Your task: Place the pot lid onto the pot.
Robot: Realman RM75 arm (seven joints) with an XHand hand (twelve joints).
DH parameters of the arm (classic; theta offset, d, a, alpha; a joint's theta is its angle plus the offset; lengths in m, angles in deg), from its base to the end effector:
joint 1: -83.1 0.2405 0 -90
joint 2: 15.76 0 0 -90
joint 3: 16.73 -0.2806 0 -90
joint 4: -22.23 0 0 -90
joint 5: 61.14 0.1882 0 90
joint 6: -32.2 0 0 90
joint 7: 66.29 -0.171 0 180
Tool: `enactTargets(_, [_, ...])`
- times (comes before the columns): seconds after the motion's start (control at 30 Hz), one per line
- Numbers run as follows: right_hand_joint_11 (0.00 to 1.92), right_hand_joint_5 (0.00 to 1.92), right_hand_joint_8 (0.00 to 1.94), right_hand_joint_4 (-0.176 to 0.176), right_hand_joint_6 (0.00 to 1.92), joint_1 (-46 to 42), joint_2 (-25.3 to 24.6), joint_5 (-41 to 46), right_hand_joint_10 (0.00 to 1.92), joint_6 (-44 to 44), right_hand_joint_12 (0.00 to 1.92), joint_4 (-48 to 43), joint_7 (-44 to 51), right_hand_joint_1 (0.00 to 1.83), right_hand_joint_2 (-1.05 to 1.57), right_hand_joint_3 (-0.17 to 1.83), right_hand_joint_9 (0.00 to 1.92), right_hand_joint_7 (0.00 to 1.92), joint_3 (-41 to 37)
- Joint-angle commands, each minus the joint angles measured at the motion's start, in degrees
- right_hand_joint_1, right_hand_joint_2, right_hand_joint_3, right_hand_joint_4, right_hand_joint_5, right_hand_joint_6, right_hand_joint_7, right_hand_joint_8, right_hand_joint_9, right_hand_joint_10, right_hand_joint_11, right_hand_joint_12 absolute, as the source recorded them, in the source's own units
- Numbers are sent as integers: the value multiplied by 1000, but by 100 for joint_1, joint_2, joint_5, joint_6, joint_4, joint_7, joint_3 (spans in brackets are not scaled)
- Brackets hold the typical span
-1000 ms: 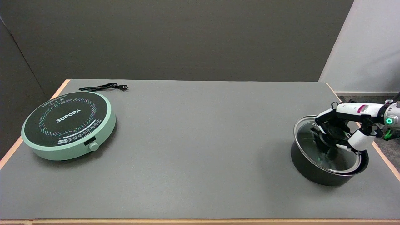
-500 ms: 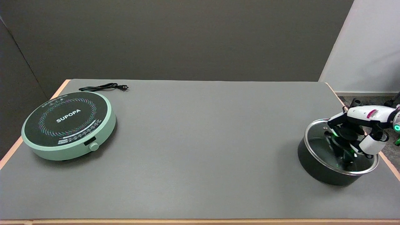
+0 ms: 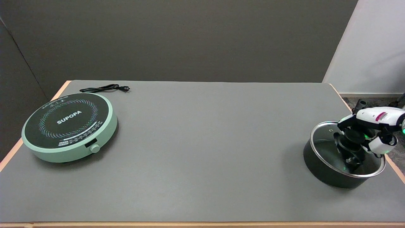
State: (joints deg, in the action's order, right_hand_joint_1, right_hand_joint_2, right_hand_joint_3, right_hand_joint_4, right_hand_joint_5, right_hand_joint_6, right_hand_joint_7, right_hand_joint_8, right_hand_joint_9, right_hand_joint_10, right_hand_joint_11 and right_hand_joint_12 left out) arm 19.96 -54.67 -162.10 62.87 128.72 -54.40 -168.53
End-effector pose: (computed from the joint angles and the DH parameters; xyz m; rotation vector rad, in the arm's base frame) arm -0.1751 -0.1624 0.5523 1.3081 -0.4290 -0.4269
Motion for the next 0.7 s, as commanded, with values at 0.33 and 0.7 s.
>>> enactTargets(0.33, [455, 249, 211, 122, 149, 292, 149, -72, 480, -101, 1008, 22, -173, 513, 481, 885, 681, 557, 38])
enactTargets(0.7, [255, 2, 134, 105, 106, 837, 358, -210, 162, -109, 477, 0, -159, 347, 274, 751, 117, 37, 38])
